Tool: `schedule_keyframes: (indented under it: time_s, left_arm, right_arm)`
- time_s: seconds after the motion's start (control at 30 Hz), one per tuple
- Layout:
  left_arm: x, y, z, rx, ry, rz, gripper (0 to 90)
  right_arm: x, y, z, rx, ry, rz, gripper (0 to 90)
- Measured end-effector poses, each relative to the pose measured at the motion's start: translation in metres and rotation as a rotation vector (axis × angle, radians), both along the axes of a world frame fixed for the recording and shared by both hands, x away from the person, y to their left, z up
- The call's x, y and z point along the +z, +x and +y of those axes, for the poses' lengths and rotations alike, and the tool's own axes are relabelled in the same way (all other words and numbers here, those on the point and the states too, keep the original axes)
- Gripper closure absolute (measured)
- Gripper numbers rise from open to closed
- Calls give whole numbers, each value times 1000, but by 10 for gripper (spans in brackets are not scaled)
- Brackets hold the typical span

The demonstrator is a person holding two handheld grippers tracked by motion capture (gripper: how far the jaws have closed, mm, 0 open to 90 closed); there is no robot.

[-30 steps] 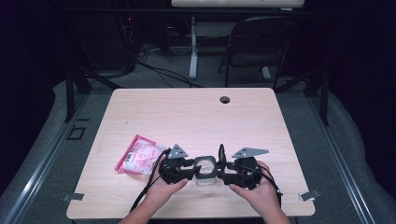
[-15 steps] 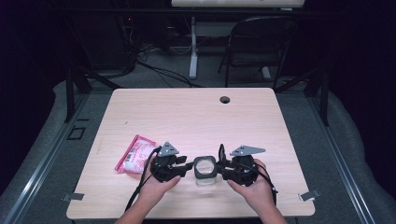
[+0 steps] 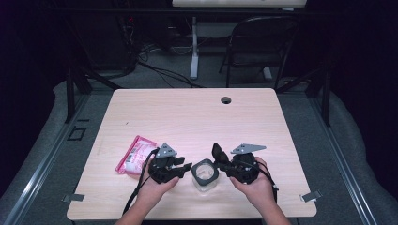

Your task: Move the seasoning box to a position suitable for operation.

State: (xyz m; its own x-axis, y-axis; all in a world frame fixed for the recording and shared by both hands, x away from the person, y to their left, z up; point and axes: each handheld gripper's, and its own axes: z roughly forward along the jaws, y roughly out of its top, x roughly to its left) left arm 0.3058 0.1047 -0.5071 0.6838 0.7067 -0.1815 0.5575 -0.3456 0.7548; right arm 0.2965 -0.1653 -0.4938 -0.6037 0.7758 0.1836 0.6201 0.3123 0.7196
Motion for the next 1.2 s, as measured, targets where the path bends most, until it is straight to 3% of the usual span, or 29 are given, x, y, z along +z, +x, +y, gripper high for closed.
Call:
schedule_keyframes:
  time_s: [0.27,0.37,0.5,0.63,0.77,0.93,1.07,1.2]
  left_arm:
    - [-7,-1,1,-6,21,20,604]
    - [-7,-2,1,-4,25,17,605]
    - [-7,-1,1,-4,26,14,608]
    - [-8,0,1,-6,23,16,611]
    - [-7,0,1,-9,22,17,613]
    - [-8,0,-1,-10,22,17,614]
    - [-8,-2,-1,-4,29,9,614]
    - [-7,-3,2,-7,25,12,613]
  right_arm:
    - [-2,13,2,44,22,-15,839]
    - [-3,13,2,43,24,-7,692]
    - [-3,9,2,40,4,6,658]
    - [-2,6,-1,28,4,57,709]
    - [-3,5,-2,20,9,80,783]
    - [-5,7,-5,6,27,81,840]
    - [-5,10,-4,-14,56,70,835]
    - [-6,14,-3,-9,51,65,816]
